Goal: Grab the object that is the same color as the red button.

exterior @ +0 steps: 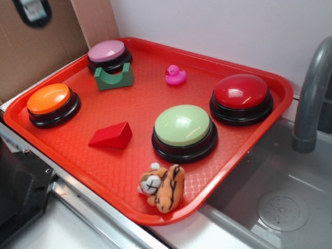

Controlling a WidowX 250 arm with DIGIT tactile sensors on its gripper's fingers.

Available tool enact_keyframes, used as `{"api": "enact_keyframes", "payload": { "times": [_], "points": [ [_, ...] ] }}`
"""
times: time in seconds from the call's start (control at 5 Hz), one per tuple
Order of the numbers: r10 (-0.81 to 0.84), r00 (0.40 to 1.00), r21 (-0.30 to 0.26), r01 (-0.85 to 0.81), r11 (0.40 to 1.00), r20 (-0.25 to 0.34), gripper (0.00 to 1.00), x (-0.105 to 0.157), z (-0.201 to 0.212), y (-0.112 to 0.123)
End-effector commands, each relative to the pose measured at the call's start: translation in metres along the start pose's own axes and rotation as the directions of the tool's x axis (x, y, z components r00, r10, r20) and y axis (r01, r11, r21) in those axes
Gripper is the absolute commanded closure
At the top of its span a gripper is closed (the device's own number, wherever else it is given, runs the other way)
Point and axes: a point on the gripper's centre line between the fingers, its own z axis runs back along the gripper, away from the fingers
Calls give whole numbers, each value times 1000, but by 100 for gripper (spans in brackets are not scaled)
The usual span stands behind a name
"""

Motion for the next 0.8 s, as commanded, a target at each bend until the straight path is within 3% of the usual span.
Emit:
{"api": "enact_keyframes", "payload": {
  "times": [0.0,0.2,0.6],
  "points": [
    [-453,891,-50,451,891,-42,0,2,-66,-5],
    [-419,904,47,423,905,-83,0,5,-96,1],
    [-466,866,56,482,874,-182,0,14,-143,8]
  ]
}}
